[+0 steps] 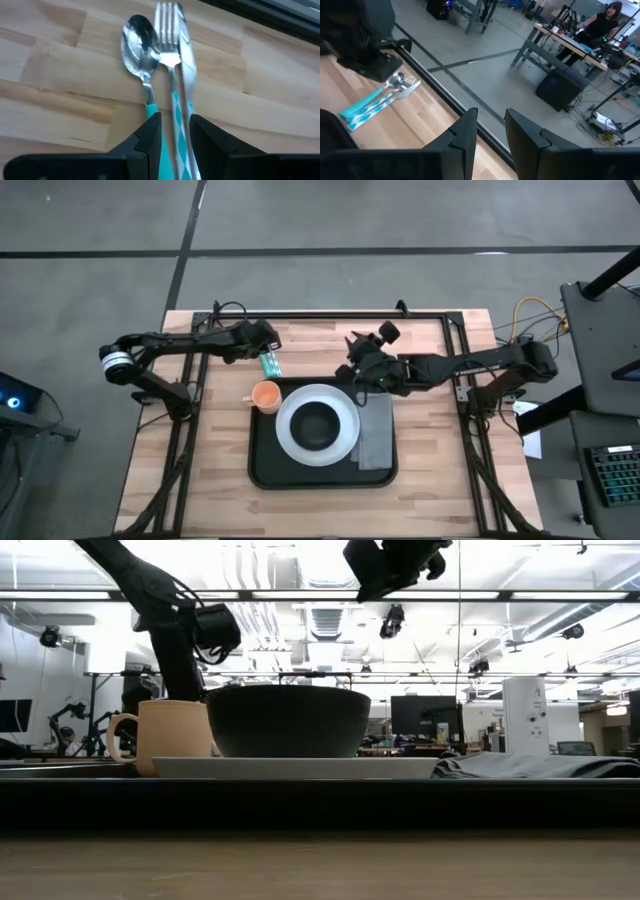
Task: Set up tray
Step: Put the green spoon on the gray napkin
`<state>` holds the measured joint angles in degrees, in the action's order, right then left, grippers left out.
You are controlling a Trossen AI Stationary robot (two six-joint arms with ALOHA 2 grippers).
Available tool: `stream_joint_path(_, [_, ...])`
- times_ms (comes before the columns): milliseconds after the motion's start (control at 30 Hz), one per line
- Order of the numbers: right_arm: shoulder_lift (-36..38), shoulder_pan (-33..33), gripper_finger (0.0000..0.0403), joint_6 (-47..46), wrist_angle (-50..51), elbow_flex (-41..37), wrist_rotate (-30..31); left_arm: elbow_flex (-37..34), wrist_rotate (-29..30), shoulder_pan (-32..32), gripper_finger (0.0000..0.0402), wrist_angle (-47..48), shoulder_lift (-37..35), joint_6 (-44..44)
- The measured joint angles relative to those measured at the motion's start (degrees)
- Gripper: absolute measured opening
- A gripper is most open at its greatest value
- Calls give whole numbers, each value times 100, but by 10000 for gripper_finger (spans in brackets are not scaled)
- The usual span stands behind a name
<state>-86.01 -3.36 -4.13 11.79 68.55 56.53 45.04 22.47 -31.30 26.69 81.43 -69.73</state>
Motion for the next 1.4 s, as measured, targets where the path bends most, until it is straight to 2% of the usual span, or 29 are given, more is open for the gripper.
stream_joint_path(200, [-174,-14,91,12,1,150,-34,0,6,-265,82,-21,355,17])
stream_joint_path(533, [-190,-46,91,6,20,149,-993,4,-135,-404,82,-454,768,36])
stream_joint_path(1033, [-187,-321,91,27,24,145,-1029,22,-77,-410,81,-508,1290,64])
stream_joint_path(1133, [-187,-328,91,27,22,145,-1029,16,-54,-410,65,-496,1266,77])
stream_joint_path(1267, [-185,-328,91,27,22,142,-1029,10,2,-412,20,-472,1215,147])
stream_joint_path(1400, [-181,-328,91,27,22,142,-1029,110,39,-414,20,-500,1225,279])
